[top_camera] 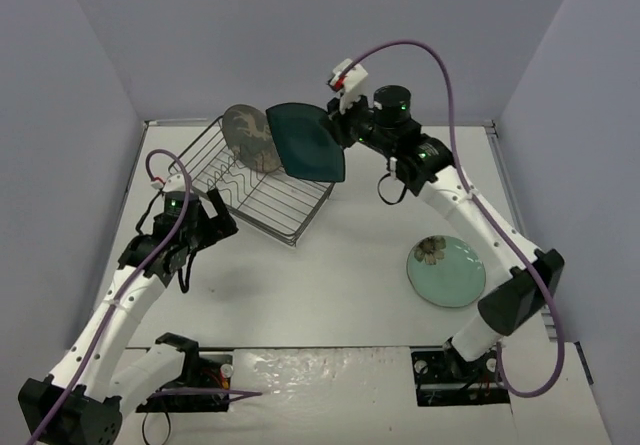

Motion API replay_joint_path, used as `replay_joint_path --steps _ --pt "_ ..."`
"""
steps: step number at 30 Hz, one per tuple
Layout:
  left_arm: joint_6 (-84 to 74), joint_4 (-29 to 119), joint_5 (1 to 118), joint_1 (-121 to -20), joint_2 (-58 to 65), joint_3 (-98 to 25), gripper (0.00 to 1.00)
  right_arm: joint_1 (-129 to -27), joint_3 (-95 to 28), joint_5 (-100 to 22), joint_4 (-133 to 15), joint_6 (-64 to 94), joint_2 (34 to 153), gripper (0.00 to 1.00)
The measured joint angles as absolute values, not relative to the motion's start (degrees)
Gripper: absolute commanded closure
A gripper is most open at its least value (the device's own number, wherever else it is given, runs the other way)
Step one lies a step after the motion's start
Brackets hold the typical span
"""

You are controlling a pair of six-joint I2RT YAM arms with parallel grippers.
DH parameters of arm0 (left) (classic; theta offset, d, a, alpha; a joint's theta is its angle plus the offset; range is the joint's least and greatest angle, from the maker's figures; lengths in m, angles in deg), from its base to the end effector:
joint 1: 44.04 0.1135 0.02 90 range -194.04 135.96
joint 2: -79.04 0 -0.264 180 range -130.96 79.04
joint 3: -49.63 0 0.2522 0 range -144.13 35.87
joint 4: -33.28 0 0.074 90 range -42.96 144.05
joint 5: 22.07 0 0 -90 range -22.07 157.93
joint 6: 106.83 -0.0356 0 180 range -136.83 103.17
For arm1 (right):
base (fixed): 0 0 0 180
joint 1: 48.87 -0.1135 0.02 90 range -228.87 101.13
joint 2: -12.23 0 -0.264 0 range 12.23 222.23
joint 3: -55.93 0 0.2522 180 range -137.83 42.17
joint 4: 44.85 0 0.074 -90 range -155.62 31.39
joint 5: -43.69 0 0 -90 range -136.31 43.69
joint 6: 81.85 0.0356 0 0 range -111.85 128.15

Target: Load the plates into the dish rack

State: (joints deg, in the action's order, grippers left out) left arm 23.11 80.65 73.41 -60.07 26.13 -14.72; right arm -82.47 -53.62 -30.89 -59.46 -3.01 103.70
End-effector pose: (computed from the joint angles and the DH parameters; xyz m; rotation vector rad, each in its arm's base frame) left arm 0.1899 -0.0510 0.3099 -0.5150 2.1695 -0.4396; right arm 0.3068 0.2152 0.4622 -0.7803 1.3213 0.5157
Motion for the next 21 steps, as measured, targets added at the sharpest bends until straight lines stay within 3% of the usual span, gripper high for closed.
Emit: replay_joint_path --steps 8,14,21 --pt "23.0 80.7 75.2 -60.0 27.3 -14.7 0.03 -85.5 -60.5 -28.2 -50.3 -12.2 118.9 1.0" --pt "23.0 80.9 77.2 -60.0 28.9 -14.1 0.03 -86.3 -79.6 -26.9 -53.6 -18.6 134.0 1.0" --pt "23.0 81.1 79.0 -59.7 29.8 -14.0 0.03 -87.1 -89.1 -28.0 -57.1 -24.4 141.5 1.0"
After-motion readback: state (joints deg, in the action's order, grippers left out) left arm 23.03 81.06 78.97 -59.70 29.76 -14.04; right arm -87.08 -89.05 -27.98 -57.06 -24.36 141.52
